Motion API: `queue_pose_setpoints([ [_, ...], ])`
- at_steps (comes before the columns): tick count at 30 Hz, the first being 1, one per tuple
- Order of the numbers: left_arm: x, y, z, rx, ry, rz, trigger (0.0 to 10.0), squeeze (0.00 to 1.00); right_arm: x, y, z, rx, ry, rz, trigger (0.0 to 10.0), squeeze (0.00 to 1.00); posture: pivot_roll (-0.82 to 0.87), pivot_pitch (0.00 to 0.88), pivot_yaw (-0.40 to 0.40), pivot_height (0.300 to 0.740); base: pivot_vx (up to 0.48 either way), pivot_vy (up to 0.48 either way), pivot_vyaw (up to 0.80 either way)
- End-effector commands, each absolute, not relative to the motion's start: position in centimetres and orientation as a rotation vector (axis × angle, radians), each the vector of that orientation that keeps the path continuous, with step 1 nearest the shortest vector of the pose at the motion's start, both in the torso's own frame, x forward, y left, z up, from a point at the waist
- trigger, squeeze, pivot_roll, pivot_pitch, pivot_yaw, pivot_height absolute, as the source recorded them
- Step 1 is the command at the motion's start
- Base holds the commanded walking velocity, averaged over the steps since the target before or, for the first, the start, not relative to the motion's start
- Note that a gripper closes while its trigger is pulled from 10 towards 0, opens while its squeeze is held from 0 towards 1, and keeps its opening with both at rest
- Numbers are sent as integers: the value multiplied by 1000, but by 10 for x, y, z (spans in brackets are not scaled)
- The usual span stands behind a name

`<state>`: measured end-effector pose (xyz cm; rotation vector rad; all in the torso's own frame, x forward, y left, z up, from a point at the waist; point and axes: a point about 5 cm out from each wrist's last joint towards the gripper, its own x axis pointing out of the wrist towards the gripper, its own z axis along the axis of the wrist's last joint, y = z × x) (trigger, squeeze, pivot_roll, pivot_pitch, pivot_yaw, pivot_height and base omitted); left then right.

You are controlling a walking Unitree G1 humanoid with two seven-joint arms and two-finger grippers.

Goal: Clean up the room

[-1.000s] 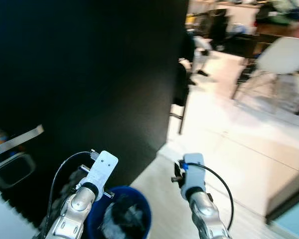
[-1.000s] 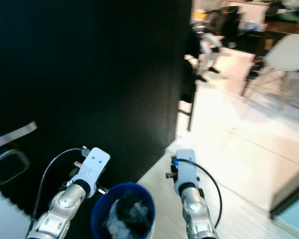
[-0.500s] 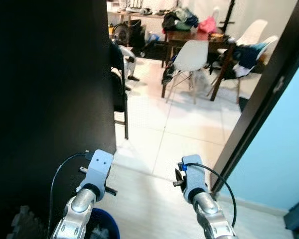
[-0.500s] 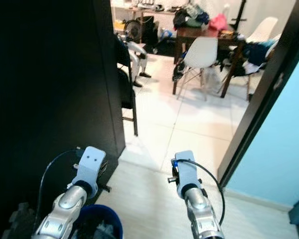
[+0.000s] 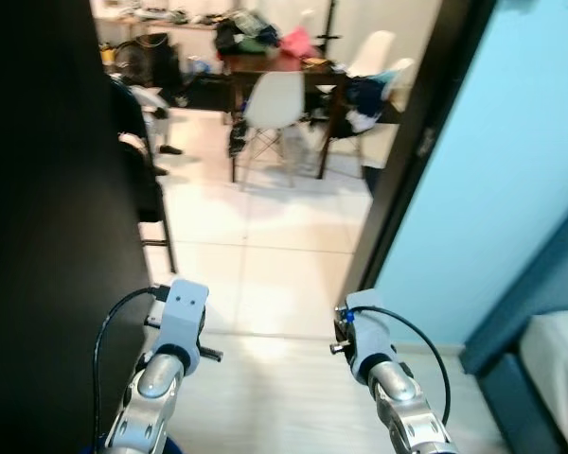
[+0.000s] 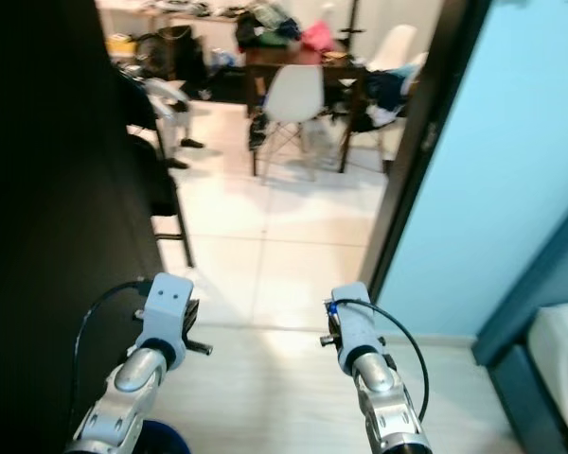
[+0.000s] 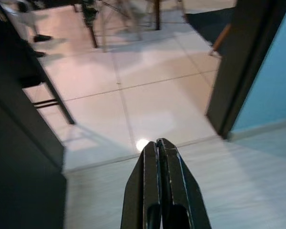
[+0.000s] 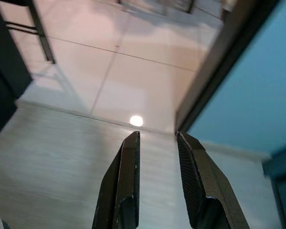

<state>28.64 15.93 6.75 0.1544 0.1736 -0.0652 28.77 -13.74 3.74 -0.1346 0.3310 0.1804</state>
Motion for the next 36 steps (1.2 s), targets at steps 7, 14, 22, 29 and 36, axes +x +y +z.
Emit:
queue_pose_setpoints([
  [7,289,158,67,106,184,-50,10000,0,288,-139,38,-128,338,185,10000,0,41,0,-67,740,0,0,-800],
  [14,290,155,69,86,173,-53,10000,0,289,-144,39,-141,329,183,10000,0,37,0,-71,740,0,0,-800],
  [22,290,154,71,66,161,-42,10000,0,289,-142,39,-157,330,215,10000,0,37,0,-76,740,0,0,-100],
  [29,292,152,73,43,156,-34,10000,0,290,-141,40,-152,327,225,10000,0,36,0,-77,740,0,-262,0],
  [36,292,152,72,37,162,-30,10000,0,291,-142,41,-154,327,232,10000,0,33,0,-78,740,0,-382,0],
])
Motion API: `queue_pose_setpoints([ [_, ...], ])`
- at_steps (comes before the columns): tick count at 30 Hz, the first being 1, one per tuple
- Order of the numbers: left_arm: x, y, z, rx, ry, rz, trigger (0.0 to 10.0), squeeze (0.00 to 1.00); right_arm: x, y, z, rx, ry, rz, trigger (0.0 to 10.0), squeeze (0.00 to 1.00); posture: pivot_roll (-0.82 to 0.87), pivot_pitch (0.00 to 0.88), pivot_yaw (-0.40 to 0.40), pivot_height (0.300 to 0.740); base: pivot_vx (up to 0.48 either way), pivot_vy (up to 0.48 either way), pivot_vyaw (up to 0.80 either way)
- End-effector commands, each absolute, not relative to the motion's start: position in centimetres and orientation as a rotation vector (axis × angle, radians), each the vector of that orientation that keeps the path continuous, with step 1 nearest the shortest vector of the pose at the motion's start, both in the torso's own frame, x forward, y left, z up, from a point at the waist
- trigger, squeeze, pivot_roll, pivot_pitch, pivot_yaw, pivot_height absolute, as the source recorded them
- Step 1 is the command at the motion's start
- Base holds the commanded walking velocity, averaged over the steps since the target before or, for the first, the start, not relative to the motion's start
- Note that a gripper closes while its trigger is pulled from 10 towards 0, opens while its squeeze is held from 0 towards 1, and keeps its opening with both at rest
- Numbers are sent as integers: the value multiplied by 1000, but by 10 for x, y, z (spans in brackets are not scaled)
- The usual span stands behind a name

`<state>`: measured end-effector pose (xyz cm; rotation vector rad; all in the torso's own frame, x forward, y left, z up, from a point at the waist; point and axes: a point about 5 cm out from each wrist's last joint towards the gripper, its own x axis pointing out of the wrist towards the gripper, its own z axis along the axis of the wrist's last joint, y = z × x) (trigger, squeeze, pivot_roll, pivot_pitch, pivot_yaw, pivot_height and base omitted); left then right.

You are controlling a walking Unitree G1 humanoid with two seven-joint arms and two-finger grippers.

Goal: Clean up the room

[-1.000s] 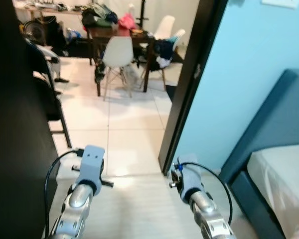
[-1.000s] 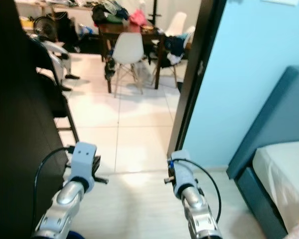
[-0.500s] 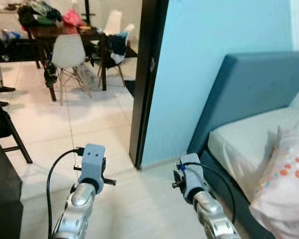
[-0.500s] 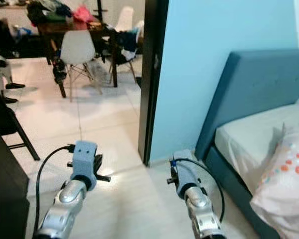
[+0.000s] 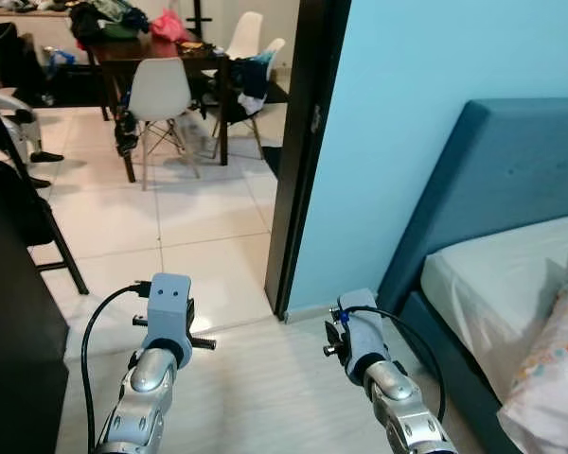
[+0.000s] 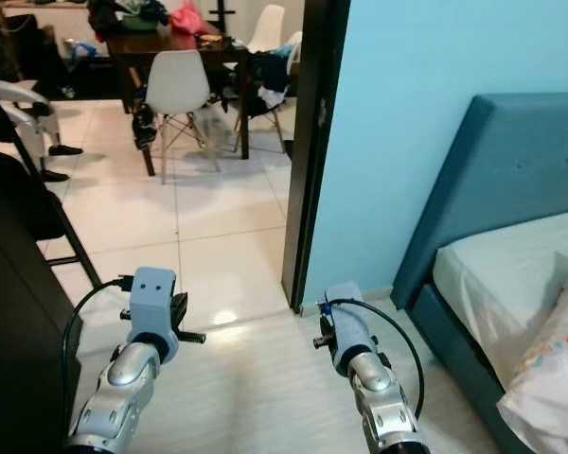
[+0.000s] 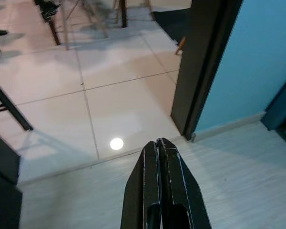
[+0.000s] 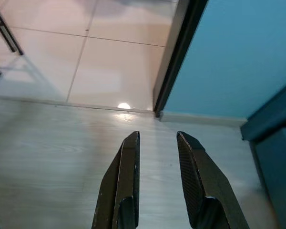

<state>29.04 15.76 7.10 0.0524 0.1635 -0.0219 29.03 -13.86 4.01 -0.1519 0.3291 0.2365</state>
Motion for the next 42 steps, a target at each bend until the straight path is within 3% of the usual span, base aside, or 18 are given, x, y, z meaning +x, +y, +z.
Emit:
queue_pose_setpoints([
  [1,292,152,71,37,164,-28,10000,0,291,-142,41,-155,327,232,10000,0,32,0,-77,740,0,-375,0],
  [42,292,156,71,41,168,-24,10000,0,290,-145,39,-173,337,231,10000,0,37,0,-80,740,0,-381,0],
])
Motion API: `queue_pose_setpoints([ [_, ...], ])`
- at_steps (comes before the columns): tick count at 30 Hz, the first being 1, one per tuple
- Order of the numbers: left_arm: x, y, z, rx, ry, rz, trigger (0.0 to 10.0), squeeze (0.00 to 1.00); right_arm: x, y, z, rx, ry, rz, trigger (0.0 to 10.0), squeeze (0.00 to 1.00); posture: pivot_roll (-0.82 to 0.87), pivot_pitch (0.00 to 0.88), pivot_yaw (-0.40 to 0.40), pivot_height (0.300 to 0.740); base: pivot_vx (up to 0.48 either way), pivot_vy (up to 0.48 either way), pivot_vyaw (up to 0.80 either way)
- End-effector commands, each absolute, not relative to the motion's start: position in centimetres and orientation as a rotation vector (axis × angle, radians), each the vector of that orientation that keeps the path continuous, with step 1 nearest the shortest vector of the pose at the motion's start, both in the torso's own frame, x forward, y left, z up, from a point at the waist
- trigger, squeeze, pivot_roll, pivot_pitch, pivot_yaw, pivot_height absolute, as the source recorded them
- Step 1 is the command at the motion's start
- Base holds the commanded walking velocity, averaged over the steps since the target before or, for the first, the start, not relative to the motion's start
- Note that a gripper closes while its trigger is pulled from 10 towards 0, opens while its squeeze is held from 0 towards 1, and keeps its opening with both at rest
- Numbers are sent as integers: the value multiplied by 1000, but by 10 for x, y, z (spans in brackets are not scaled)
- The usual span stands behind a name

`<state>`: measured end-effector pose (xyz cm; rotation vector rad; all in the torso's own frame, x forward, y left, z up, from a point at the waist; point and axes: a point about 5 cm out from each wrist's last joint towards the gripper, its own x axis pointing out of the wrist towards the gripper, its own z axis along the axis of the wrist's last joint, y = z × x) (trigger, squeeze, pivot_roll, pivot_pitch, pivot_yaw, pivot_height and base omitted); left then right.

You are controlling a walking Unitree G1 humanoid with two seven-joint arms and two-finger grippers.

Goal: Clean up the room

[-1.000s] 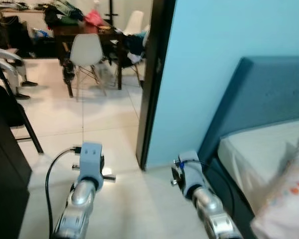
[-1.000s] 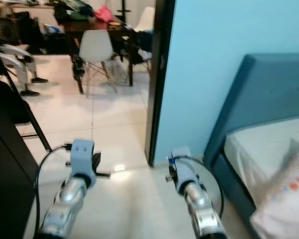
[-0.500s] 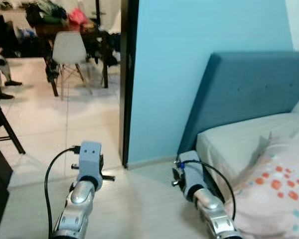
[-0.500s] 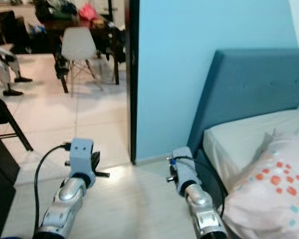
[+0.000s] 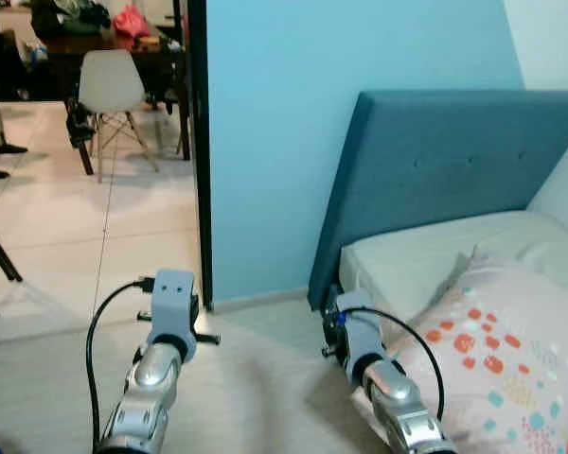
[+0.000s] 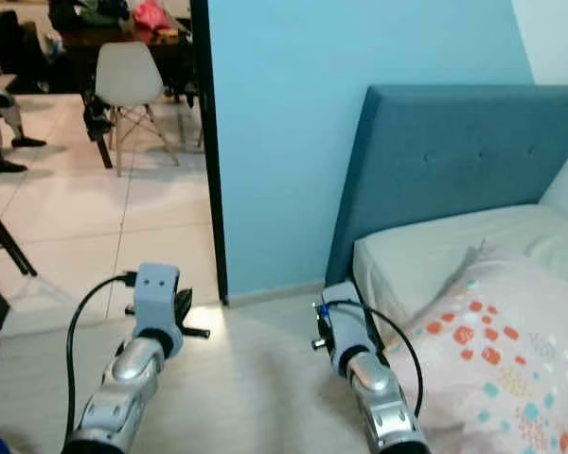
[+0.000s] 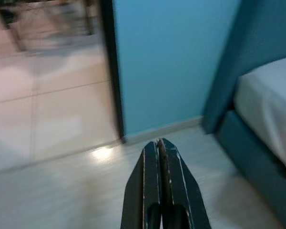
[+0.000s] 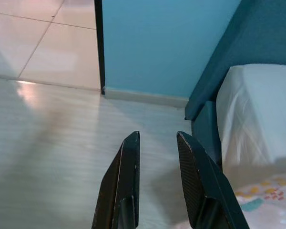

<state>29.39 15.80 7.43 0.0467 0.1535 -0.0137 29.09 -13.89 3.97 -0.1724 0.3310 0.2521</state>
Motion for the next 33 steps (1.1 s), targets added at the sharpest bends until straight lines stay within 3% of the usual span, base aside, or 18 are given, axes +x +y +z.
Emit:
queue_pose_setpoints([
  [1,292,156,71,41,168,-24,10000,0,290,-145,39,-173,337,231,10000,0,37,0,-80,740,0,-382,0],
  [8,293,159,71,-5,183,-3,10000,0,292,-146,39,-174,335,226,10000,0,39,0,-77,740,0,-161,0],
  [17,295,161,75,-5,166,-7,10000,0,293,-145,40,-169,330,224,10000,0,38,0,-71,740,0,480,0],
  [33,299,157,79,46,143,-28,10000,0,297,-143,43,-163,311,218,10000,0,41,0,-64,740,0,0,0],
])
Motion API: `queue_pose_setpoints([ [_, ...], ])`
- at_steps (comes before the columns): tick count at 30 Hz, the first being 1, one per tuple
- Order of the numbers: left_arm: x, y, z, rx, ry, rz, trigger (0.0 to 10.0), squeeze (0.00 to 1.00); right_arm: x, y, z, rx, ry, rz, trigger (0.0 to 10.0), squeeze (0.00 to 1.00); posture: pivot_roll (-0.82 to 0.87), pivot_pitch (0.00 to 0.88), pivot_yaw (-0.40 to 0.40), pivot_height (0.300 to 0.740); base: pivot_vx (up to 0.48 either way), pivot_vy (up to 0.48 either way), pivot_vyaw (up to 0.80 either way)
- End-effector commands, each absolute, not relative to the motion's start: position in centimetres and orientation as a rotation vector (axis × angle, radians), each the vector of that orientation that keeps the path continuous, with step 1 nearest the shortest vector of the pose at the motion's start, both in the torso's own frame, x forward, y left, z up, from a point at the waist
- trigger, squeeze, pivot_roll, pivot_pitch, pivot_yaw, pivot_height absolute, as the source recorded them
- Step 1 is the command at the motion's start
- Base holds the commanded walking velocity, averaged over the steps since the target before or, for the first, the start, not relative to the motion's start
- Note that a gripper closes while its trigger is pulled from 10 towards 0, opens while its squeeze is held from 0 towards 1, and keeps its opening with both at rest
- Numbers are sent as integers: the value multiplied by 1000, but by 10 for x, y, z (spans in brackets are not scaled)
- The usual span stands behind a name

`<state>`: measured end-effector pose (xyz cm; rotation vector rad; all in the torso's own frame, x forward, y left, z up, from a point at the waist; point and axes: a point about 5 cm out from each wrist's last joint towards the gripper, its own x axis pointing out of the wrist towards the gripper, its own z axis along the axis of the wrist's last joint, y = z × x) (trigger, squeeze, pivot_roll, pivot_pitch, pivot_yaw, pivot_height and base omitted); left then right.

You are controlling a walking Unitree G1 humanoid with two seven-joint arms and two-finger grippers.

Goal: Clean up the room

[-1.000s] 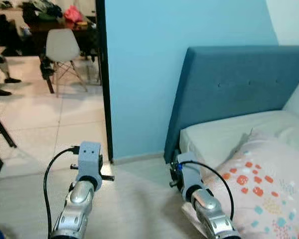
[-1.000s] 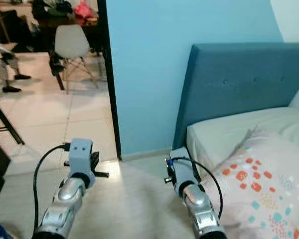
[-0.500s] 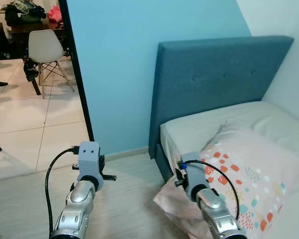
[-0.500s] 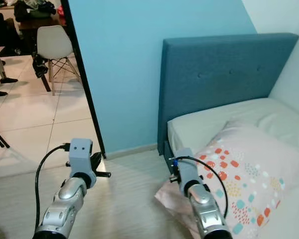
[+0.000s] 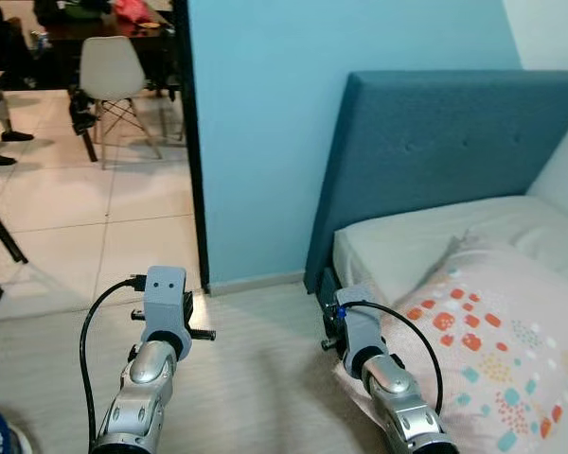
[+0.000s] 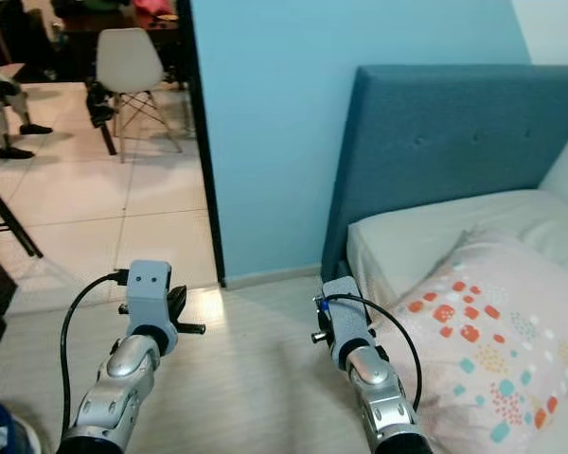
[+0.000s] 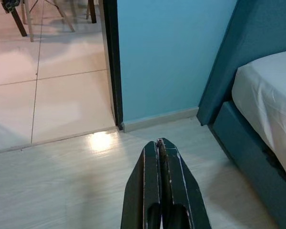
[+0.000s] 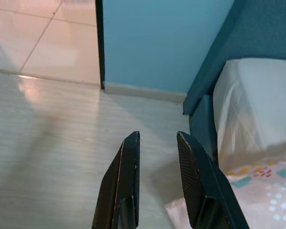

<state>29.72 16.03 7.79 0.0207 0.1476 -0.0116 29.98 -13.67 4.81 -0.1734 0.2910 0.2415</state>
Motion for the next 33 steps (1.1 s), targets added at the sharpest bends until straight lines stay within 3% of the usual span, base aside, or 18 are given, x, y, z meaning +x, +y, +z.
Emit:
queue_pose_setpoints([
  [1,299,157,79,47,142,-26,10000,0,298,-143,43,-162,306,220,10000,0,40,0,-66,740,0,0,0],
  [12,301,162,82,28,116,5,10000,0,302,-140,47,-158,288,229,10000,0,40,0,-72,740,0,0,0],
  [33,301,164,85,-15,89,11,10000,0,305,-134,47,-156,281,246,10000,0,55,0,-76,740,382,0,0],
])
